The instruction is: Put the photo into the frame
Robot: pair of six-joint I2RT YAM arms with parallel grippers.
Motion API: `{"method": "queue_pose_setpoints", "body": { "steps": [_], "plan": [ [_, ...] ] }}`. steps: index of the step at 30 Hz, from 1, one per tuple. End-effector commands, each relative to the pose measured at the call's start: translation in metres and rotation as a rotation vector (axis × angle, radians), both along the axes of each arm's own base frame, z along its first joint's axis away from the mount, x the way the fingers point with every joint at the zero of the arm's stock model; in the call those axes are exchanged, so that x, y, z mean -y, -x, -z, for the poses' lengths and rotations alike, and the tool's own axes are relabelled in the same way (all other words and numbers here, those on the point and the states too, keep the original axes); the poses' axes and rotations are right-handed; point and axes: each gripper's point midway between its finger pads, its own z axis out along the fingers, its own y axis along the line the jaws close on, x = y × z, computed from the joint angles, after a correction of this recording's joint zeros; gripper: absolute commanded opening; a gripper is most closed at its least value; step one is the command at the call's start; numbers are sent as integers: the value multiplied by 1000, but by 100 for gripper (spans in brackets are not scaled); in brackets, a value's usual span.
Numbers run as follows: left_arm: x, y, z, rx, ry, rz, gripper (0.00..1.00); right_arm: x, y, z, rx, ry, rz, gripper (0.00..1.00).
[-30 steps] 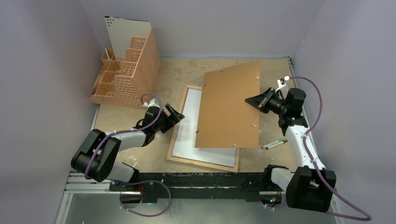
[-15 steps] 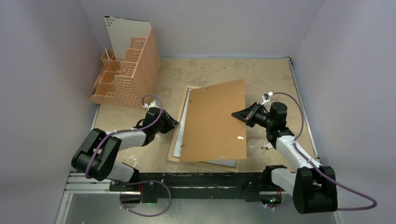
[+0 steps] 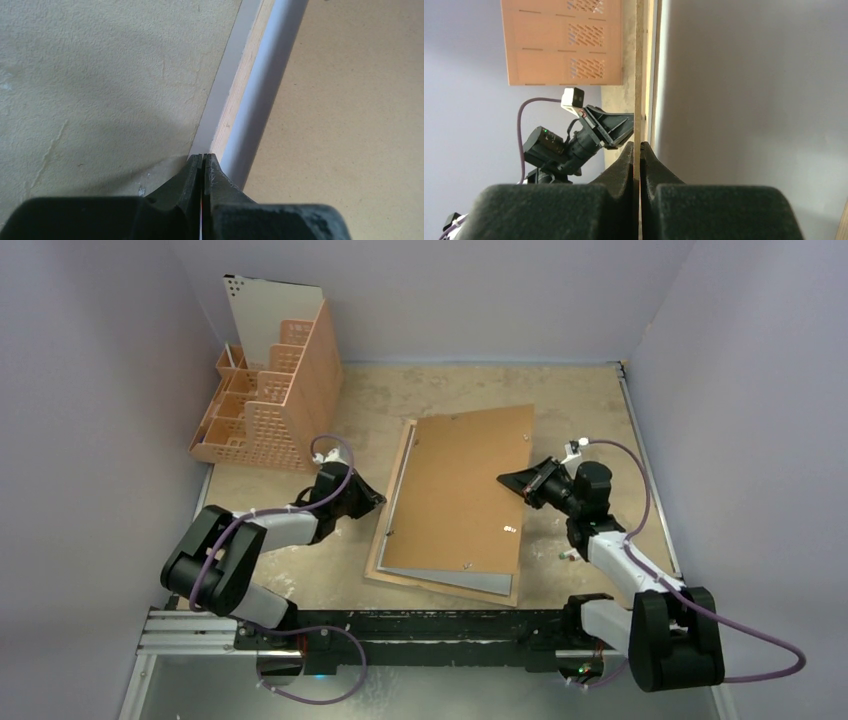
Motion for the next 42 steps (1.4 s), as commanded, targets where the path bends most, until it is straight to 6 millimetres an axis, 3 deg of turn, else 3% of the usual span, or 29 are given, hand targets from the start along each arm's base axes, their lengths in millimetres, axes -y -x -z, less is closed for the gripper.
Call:
{"method": "queue_pose_setpoints", "body": {
  "steps": [1,15,23,42],
  "plan": [
    [-6,16,25,-88,-65,27,0,-2,-8,-15,68,-34,12,0],
    [-6,17,24,-78,-54,26,0,-5,-14,7,40,-48,9,0],
    [-6,17,25,-77,-52,27,0,-11,-6,24,-11,-49,-30,0],
    [-7,20,26,-77,-52,29,0,-13,13,21,-66,-60,-60,0]
  ]
}}
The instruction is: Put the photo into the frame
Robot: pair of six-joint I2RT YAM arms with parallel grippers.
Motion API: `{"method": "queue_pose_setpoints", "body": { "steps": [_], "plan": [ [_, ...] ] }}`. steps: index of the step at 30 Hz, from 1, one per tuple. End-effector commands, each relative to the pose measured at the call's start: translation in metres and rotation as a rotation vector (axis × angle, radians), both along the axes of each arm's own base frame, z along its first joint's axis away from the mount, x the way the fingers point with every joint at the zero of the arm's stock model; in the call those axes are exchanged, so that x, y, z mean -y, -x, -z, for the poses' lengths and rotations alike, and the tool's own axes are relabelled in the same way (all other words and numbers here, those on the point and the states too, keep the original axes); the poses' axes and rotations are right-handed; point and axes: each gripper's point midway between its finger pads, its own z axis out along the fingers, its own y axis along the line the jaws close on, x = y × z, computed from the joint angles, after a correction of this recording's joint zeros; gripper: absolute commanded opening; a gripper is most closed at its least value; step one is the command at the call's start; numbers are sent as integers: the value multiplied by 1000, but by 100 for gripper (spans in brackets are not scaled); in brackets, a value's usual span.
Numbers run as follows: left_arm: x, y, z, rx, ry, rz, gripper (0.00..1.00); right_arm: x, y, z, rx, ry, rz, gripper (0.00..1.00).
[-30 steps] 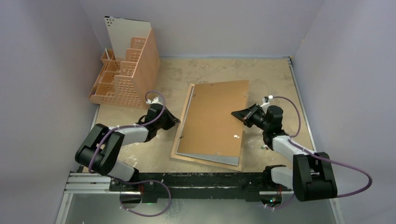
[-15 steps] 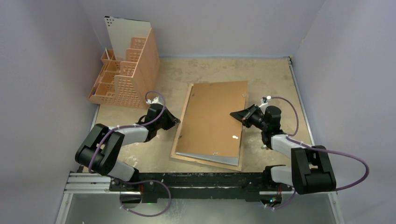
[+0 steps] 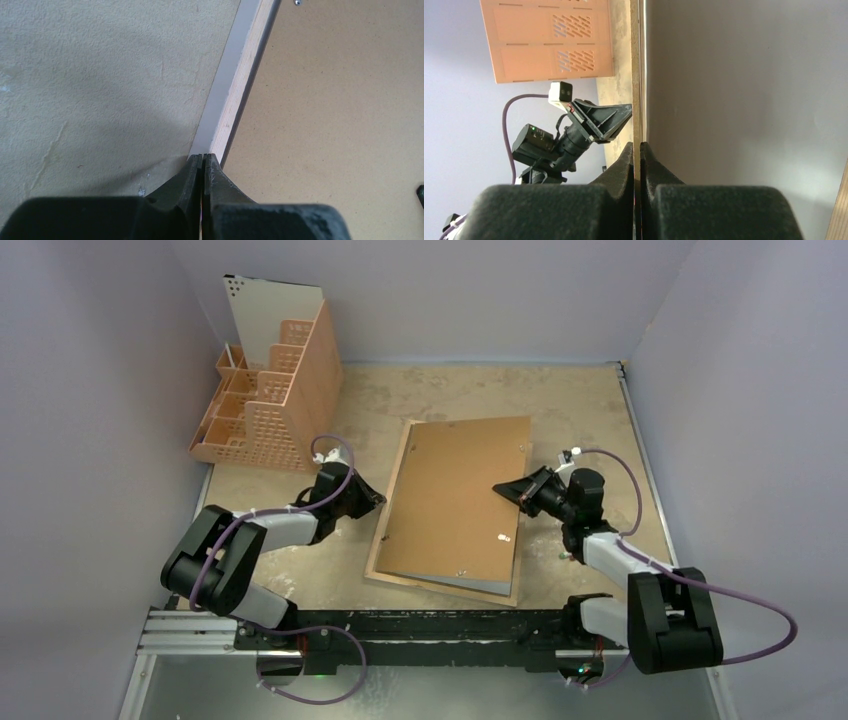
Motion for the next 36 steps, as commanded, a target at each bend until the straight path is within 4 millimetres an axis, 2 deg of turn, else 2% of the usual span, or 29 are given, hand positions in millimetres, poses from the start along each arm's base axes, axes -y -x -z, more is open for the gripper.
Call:
{"method": "queue_pose_setpoints", "body": {
  "steps": [1,12,22,29,34,36],
  "plan": [
    [-8,21,26,-84,-54,20,0,-7,7,-11,8,-36,-41,0],
    [-8,22,26,-83,-50,22,0,-8,16,4,-37,-45,-52,0],
    [-7,22,23,-74,-44,25,0,-9,3,23,-45,9,-78,2],
    [-8,22,21,-67,-45,23,0,-7,-1,30,-52,62,-91,24],
    [-8,21,19,-59,-47,31,4,-5,1,34,-89,87,-96,43],
    [-8,20,17,-51,-54,34,5,-2,-1,32,-102,107,-78,61]
  ]
}}
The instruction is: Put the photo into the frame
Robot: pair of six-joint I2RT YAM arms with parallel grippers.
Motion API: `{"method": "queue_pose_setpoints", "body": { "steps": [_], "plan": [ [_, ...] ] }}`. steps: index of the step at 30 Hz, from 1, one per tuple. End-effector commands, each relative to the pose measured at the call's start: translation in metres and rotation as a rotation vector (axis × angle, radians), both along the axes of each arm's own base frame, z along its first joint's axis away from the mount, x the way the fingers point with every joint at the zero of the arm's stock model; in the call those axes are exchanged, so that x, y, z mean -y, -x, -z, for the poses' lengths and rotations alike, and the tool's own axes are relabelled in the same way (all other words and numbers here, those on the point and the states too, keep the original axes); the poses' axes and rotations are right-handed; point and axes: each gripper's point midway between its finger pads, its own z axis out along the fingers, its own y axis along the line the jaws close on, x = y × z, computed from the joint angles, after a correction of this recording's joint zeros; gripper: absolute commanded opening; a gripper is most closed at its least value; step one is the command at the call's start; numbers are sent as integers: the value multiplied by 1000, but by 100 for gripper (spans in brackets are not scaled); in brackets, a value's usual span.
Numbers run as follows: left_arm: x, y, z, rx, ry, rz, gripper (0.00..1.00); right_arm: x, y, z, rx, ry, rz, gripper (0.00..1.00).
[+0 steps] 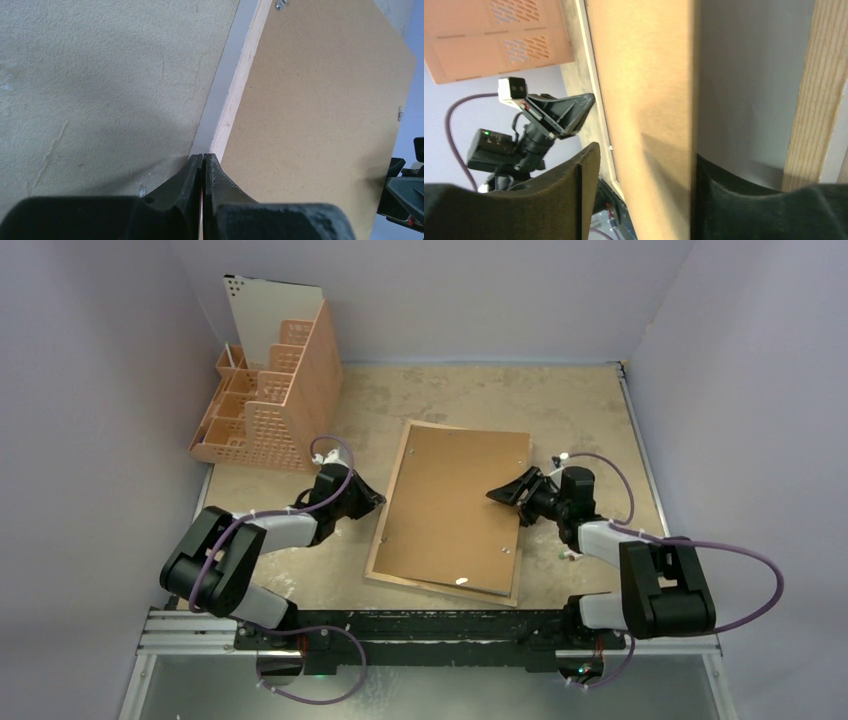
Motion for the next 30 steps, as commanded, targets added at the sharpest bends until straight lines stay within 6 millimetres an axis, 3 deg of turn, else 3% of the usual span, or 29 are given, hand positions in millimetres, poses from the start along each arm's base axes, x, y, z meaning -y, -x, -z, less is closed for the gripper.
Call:
{"method": "queue_pose_setpoints", "body": {
  "steps": [1,4,11,17,25,30],
  "plan": [
    [-8,18,16,-55,-62,32,5,2,-9,-16,28,56,-8,69],
    [-9,16,12,-46,-71,35,6,8,-14,-16,14,127,-5,82],
    [-11,14,11,-44,-77,35,8,21,-15,-8,-21,263,-26,90],
    [-12,9,7,-28,-65,42,13,19,-7,-3,-32,266,-47,89],
    [7,11,2,5,21,130,20,-3,-4,0,-46,187,-79,88],
    [11,13,7,-6,28,151,21,-3,-4,5,-66,206,-82,89]
  ]
}}
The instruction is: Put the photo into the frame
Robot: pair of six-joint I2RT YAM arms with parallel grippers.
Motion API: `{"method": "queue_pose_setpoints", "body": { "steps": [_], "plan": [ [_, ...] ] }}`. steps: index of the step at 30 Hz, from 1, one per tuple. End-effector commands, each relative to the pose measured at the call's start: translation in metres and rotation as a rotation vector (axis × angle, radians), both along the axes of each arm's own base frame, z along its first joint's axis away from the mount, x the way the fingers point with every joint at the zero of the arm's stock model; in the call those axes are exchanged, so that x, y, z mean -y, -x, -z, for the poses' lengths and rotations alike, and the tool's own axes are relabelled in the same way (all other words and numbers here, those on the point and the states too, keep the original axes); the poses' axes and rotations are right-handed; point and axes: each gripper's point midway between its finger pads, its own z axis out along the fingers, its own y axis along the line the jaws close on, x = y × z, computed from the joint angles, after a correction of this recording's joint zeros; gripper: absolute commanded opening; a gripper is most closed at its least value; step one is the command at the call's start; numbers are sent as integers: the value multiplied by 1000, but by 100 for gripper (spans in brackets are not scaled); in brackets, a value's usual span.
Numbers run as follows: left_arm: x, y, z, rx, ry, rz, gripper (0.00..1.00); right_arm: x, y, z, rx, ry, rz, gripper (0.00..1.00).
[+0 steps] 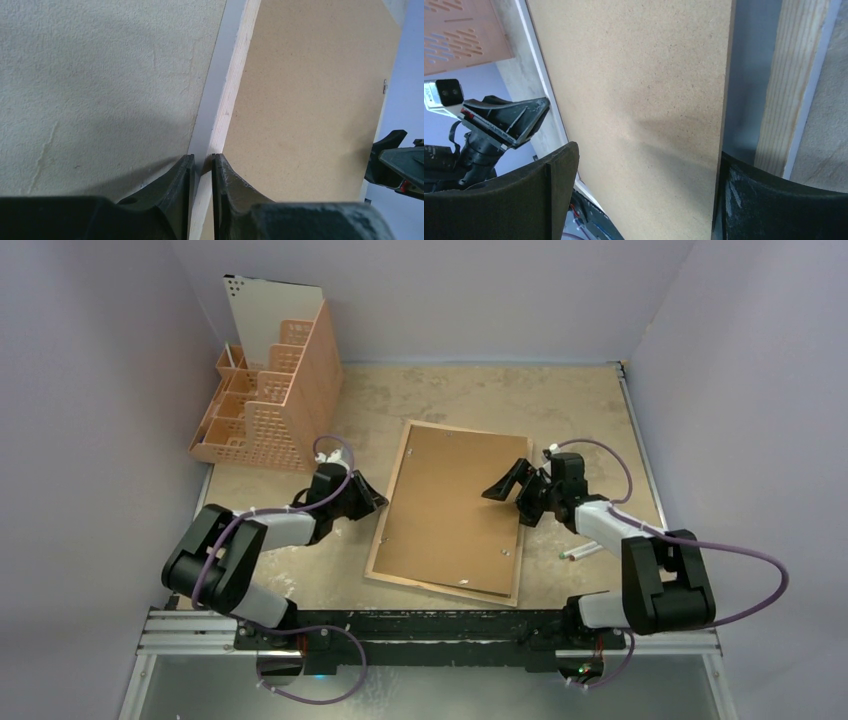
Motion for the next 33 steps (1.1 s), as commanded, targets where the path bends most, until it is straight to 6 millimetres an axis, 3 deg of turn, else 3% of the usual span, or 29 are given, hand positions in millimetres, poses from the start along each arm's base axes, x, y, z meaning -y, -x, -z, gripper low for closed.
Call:
{"method": "queue_pose_setpoints", "body": {
  "steps": [1,9,17,29,33],
  "plan": [
    [7,7,7,-5,9,63,21,-6,-4,-7,17,-11,-7,89],
    [0,5,21,-21,-54,89,21,10,-9,1,-29,190,58,98],
    [0,8,25,-13,-61,111,22,27,-11,-1,-75,342,126,99],
    [1,10,26,-4,-54,122,26,47,6,-4,-111,451,134,99],
    [3,10,24,3,-48,131,34,51,14,-13,-101,462,134,98]
  ]
}}
